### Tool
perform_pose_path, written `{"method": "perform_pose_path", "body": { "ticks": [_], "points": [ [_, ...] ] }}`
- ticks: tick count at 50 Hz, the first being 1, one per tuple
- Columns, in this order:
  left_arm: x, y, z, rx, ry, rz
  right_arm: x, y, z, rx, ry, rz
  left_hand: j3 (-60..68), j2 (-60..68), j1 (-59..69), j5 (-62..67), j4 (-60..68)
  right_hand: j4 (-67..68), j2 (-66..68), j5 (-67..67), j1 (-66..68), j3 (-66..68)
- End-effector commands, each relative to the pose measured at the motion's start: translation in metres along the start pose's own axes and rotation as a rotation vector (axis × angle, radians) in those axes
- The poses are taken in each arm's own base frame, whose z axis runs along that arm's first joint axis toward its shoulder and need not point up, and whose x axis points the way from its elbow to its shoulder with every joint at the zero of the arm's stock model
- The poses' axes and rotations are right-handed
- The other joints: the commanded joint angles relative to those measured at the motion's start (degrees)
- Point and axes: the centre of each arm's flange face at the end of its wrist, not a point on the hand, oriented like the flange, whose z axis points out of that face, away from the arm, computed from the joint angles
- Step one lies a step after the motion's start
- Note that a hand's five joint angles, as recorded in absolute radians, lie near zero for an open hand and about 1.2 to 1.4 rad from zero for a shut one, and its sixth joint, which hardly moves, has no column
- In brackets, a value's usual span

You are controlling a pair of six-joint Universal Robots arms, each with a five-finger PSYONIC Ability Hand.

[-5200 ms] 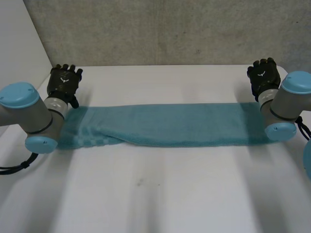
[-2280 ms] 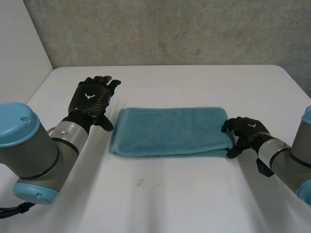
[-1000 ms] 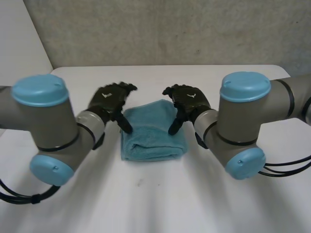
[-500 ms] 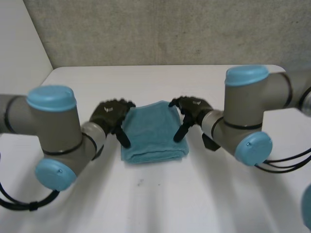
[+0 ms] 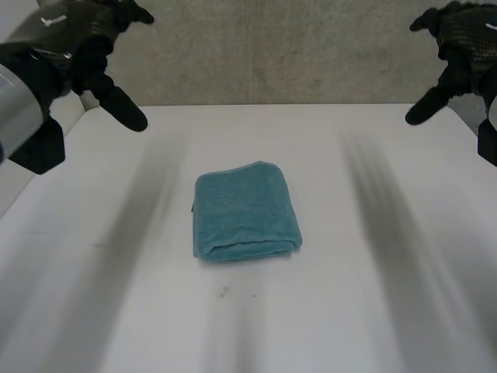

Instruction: Fold the laundry

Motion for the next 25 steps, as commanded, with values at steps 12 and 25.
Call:
{"method": "perform_pose_path", "body": {
  "ticks": [12,25],
  "points": [
    [0.005,0.011,-0.004,-0.032,0.042,-0.028,0.002,0.006,-0.011,-0.023,-0.072,0.002,-2.6,-1.9,-1.9,-2.7,-2.0,-3.5,-2.9,-3.5,-1.4,-2.4],
    [0.003,0.013,-0.004,-0.035,0.035,-0.022,-0.001,0.001,-0.020,-0.007,-0.069,0.005,-2.6,-1.9,-1.9,-2.7,-2.0,-3.5,-2.9,-3.5,-1.4,-2.4]
  ]
}}
